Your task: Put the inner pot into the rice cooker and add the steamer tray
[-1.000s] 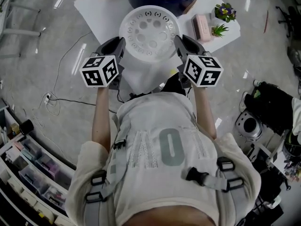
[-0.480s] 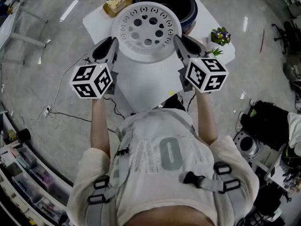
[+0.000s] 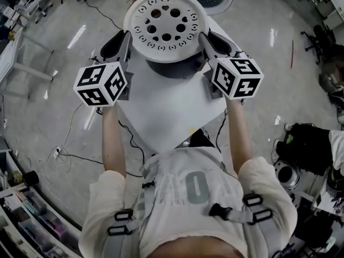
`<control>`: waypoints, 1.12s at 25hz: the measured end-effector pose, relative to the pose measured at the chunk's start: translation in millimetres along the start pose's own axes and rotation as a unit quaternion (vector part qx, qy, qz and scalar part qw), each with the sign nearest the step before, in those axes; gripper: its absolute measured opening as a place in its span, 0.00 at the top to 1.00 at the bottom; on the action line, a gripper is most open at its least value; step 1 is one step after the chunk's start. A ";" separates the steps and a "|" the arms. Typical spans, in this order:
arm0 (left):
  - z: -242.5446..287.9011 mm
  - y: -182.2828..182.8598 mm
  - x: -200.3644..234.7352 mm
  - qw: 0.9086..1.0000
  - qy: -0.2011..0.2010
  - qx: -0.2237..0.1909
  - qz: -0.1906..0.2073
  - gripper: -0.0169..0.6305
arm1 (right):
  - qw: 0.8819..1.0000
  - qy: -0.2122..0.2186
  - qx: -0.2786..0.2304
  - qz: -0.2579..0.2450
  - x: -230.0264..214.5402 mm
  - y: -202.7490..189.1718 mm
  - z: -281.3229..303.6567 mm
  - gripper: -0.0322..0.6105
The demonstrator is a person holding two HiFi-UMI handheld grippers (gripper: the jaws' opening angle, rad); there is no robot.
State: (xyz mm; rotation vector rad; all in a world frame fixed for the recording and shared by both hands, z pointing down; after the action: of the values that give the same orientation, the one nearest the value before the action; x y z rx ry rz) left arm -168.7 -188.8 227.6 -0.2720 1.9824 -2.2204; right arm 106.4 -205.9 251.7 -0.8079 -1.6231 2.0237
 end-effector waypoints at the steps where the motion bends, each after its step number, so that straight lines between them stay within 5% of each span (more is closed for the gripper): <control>1: 7.6 3.2 -1.9 1.000 -0.002 0.000 0.003 0.88 | 1.000 -0.004 0.002 -0.001 -5.3 1.9 1.4 0.85; 7: 55.1 17.1 -5.2 0.999 -0.011 0.034 0.012 0.88 | 0.999 -0.016 0.027 0.015 -33.8 11.6 15.0 0.84; 17: 88.1 -19.3 3.0 0.994 -0.011 0.109 0.003 0.88 | 0.994 -0.010 0.079 0.078 -52.0 -28.8 34.4 0.84; 28: 108.8 -36.4 21.4 0.990 -0.004 0.138 -0.013 0.88 | 0.990 -0.007 0.089 0.108 -55.0 -42.6 56.8 0.81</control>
State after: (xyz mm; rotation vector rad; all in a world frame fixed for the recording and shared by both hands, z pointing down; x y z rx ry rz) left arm -163.7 -294.7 276.3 -0.2719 1.6489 -2.4678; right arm 107.8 -273.0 311.4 -0.9400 -1.3869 2.2892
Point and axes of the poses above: the fingertips, and each gripper's own axes: z forward along the fingers, x to its left, y out of its top, the point moved 8 cm from there along -z, backward along the fingers, and after that the axes turned 9 degrees about y, right-handed, at the moved point
